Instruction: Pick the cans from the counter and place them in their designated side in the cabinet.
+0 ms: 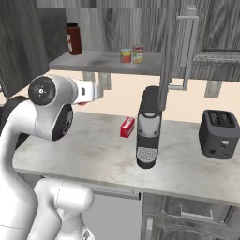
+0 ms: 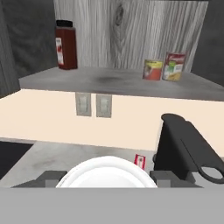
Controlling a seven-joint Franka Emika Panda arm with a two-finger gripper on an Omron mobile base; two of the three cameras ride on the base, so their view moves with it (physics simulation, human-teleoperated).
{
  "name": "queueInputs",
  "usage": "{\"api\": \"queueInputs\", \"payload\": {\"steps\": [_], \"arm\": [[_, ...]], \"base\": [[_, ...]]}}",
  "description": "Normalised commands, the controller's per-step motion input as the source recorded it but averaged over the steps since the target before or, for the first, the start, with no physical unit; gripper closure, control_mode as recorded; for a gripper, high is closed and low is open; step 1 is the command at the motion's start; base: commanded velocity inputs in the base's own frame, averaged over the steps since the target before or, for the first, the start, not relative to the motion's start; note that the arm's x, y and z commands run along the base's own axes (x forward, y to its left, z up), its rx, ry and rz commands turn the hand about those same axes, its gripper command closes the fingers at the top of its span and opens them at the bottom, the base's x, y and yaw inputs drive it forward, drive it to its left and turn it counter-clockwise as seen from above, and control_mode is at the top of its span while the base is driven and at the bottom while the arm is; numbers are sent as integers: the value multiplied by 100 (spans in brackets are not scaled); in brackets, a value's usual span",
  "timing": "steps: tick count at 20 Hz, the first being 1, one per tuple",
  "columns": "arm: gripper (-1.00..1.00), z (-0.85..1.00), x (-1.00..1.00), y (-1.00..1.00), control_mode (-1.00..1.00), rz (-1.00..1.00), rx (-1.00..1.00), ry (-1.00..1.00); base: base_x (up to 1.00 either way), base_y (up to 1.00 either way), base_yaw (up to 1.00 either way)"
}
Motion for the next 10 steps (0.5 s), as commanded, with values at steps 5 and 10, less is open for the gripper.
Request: {"api": "queueInputs", "payload": {"steps": [5,10], "arm": [[100,28,-15,0,-100,0,1,-3],[100,29,-12,0,-100,0,0,-1]], "base": [[0,0,0],[0,0,0]]}}
